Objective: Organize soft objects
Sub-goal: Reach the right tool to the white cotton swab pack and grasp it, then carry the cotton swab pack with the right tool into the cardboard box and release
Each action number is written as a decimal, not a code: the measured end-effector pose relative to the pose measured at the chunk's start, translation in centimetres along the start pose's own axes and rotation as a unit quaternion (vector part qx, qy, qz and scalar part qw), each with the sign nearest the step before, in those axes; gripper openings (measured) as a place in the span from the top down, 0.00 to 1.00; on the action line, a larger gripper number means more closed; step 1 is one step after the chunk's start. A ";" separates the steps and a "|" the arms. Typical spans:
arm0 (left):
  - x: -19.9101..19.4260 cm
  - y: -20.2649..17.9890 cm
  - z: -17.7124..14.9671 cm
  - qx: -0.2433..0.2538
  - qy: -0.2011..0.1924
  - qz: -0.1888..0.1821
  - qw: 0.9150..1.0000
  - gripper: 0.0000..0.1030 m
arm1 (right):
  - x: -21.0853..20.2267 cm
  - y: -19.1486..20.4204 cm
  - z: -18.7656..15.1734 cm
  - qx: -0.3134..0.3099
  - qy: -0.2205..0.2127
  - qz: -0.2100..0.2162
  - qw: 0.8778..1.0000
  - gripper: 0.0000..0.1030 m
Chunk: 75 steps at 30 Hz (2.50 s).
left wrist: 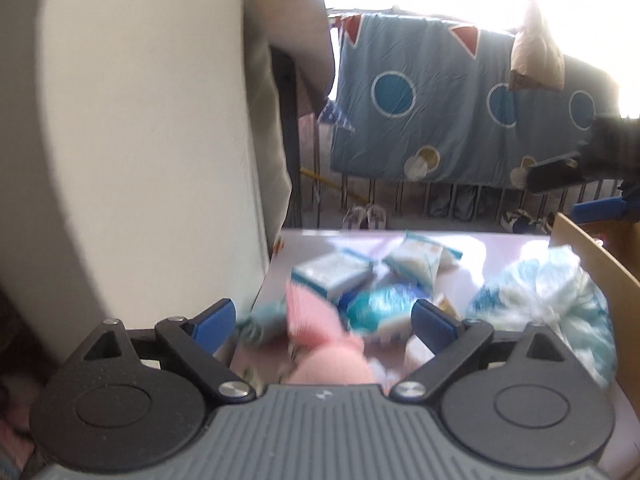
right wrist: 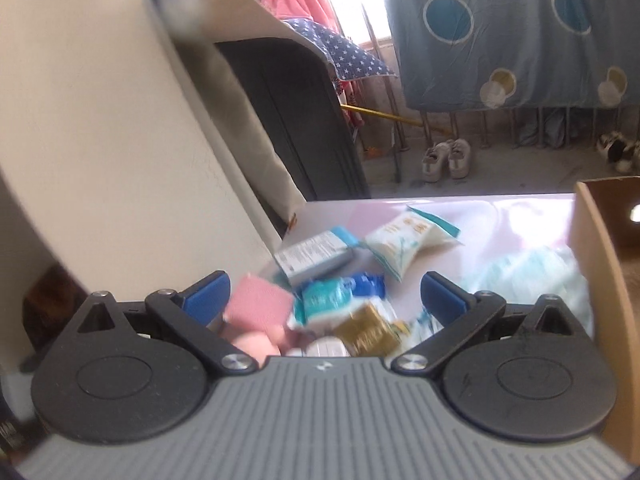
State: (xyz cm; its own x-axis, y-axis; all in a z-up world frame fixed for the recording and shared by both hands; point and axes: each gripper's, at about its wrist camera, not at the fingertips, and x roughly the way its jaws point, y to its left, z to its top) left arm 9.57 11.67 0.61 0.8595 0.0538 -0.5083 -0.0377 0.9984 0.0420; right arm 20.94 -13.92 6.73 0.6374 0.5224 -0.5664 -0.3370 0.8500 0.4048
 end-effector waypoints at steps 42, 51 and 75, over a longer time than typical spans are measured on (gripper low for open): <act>37.6 -10.3 7.1 0.022 0.335 -0.126 0.934 0.33 | 29.6 -22.1 2.5 0.411 0.234 0.052 0.879 0.73; 34.9 -9.6 9.2 -0.021 0.334 -0.138 0.932 0.49 | 26.9 -21.4 4.3 0.389 0.220 0.066 0.892 0.83; 12.7 -33.9 14.5 0.058 0.259 -0.309 0.913 0.52 | -9.2 -34.0 4.9 0.377 0.056 0.062 0.922 0.83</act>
State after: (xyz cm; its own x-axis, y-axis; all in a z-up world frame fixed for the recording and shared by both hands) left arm 29.11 -21.69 5.22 0.3415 -0.4887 -0.8029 0.4535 0.8339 -0.3147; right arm 29.93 -48.00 1.72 0.5368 0.6524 -0.5350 0.2020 0.5163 0.8322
